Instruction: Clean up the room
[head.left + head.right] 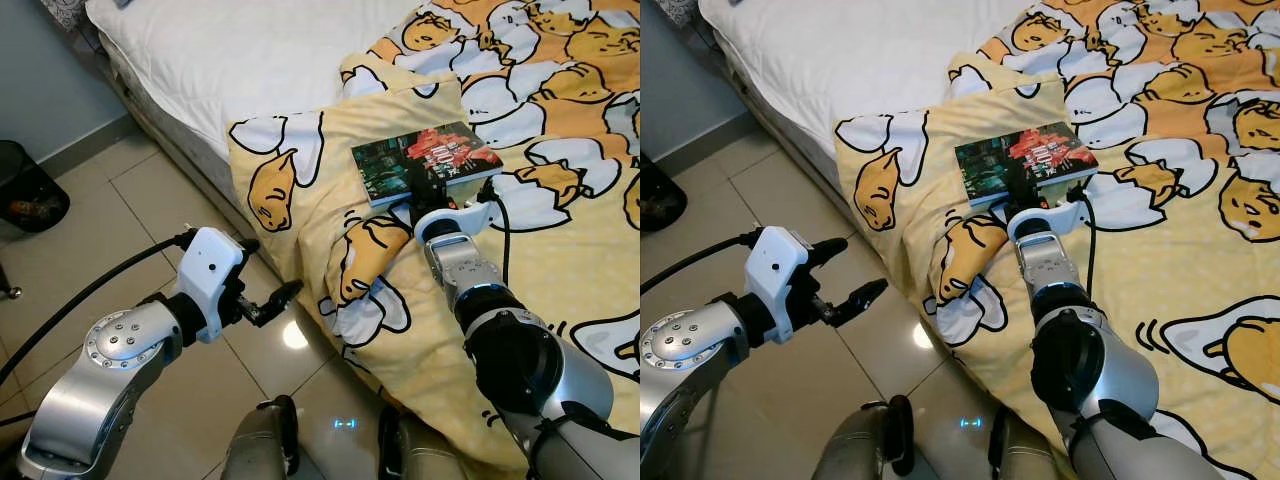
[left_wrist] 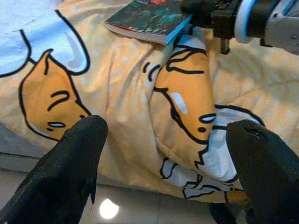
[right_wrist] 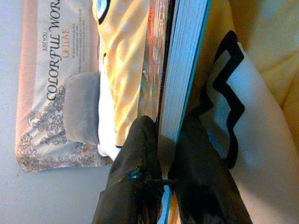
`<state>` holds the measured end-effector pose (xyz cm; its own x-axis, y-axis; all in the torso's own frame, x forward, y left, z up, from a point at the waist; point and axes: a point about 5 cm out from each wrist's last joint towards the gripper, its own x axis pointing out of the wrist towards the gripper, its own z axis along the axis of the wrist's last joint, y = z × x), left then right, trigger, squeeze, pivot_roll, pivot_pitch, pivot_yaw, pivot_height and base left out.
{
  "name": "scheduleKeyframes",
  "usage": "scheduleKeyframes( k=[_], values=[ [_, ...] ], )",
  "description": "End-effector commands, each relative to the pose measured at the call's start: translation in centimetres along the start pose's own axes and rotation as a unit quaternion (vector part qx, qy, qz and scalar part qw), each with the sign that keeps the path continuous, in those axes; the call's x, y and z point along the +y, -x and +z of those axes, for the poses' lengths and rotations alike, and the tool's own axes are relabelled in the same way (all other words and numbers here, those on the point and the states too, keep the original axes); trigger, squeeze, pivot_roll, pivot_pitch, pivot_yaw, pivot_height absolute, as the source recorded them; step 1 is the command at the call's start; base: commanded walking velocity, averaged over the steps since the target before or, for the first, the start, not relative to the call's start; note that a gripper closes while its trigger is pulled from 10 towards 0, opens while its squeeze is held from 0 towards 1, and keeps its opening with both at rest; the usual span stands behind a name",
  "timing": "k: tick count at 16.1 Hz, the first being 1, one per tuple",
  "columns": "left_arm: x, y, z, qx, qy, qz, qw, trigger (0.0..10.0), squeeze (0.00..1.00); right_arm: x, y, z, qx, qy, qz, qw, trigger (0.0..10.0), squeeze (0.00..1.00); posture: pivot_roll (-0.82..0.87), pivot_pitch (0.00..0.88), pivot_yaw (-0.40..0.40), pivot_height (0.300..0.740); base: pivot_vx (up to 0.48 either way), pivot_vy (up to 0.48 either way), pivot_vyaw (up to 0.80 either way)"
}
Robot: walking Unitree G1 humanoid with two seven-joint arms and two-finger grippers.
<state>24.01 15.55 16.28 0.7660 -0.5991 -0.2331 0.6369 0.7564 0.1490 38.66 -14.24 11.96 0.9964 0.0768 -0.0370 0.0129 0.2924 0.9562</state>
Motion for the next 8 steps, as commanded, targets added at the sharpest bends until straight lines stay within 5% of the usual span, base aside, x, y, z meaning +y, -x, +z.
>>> scheduleKeyframes(
  k=[1, 2, 3, 5, 8],
  values=[
    [0.1, -0.1, -0.3, 0.001, -0.003, 0.010, 1.000, 10.0, 0.67, -0.3, 0.2, -0.2, 0.007, 0.006, 0.002, 1.000, 0.0, 0.00, 0.11, 0.150, 0.060, 0.740, 0.000, 0.000, 0.00],
    [0.7, -0.4, -0.2, -0.013, -0.012, 0.048, 0.999, 10.0, 0.67, -0.4, 0.2, 0.1, 0.004, 0.003, 0.009, 1.000, 0.0, 0.00, 0.10, 0.135, 0.057, 0.740, 0.000, 0.000, 0.00],
    [2.4, -1.3, 0.2, -0.067, 0.000, 0.152, 0.986, 10.0, 0.70, -0.7, 0.5, 1.1, -0.003, 0.002, 0.031, 1.000, 0.0, 0.00, 0.07, 0.081, 0.038, 0.740, 0.000, 0.000, 0.00],
    [3.5, -2.0, 0.6, -0.097, 0.037, 0.221, 0.970, 10.0, 0.69, -1.2, 1.0, 1.9, 0.001, 0.020, 0.055, 0.998, 0.0, 0.00, 0.05, 0.059, 0.029, 0.740, 0.000, 0.000, 0.00],
    [4.5, -2.4, 0.9, -0.111, 0.067, 0.211, 0.969, 10.0, 0.67, -1.5, 2.0, 3.4, 0.019, 0.048, 0.111, 0.993, 0.0, 0.00, 0.03, 0.000, 0.021, 0.740, 0.000, 0.000, 0.00]
  ],
)
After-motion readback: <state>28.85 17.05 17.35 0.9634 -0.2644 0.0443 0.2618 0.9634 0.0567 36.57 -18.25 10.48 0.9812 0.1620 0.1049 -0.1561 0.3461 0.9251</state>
